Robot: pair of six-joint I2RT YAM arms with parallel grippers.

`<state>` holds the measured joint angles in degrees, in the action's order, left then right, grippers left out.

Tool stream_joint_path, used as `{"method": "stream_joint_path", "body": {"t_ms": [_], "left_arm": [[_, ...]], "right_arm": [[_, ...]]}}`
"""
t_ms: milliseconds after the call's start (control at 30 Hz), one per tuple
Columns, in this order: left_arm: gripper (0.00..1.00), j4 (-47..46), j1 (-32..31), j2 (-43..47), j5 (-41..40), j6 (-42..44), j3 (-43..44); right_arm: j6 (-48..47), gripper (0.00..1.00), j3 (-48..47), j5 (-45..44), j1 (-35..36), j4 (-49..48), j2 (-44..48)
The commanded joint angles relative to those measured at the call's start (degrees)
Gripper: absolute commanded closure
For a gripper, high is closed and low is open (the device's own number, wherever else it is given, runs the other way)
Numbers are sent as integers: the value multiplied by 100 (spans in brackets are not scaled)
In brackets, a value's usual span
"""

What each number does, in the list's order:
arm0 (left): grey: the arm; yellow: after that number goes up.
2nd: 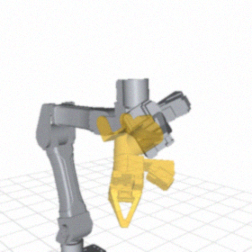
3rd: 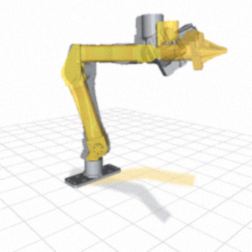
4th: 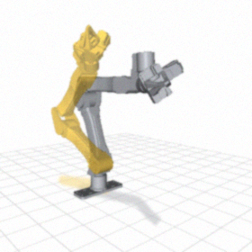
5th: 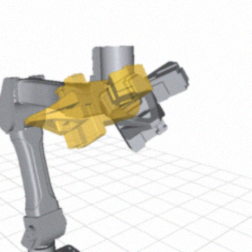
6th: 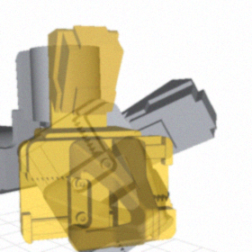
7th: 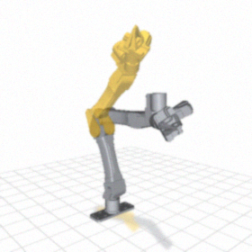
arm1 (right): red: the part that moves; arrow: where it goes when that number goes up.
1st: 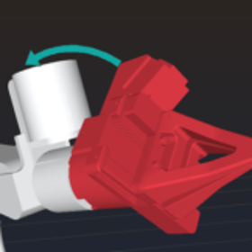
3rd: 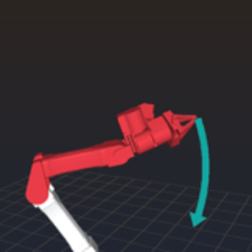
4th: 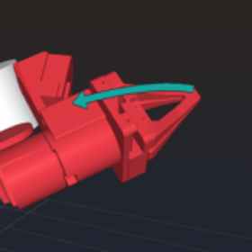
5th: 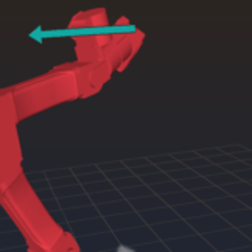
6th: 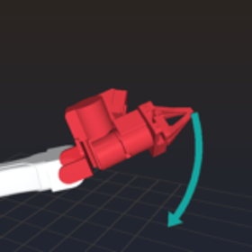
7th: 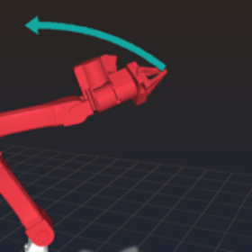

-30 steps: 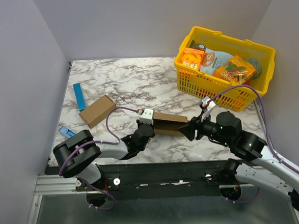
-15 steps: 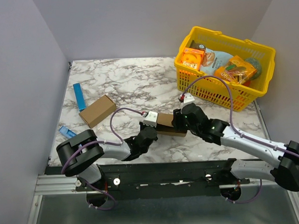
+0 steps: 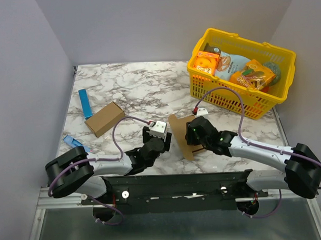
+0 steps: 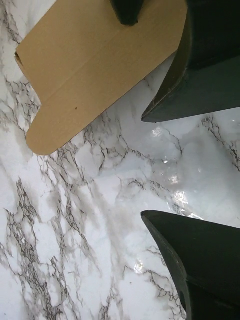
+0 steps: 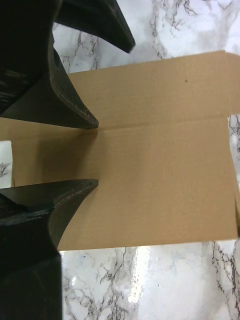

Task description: Fold the paper box

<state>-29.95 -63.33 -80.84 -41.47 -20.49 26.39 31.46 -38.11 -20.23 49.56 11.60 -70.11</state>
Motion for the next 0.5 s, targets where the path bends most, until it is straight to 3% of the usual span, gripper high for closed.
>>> {"method": "stream_joint_path", "body": {"t_ms": [0, 200, 267, 467], "left_arm": [[11, 366, -4, 761, 340, 133, -345], [1, 860, 101, 1983, 1069, -34, -705], [1, 833, 355, 2194, 1903, -121, -636], [1, 747, 1630, 1389, 3809, -386, 163]], "right_arm": [[88, 48, 23, -201, 36, 88, -205], [35, 48, -30, -236, 36, 80, -346], [9, 48, -21, -227, 36, 62, -398], [-245, 40, -30, -113, 36, 36, -539]]}}
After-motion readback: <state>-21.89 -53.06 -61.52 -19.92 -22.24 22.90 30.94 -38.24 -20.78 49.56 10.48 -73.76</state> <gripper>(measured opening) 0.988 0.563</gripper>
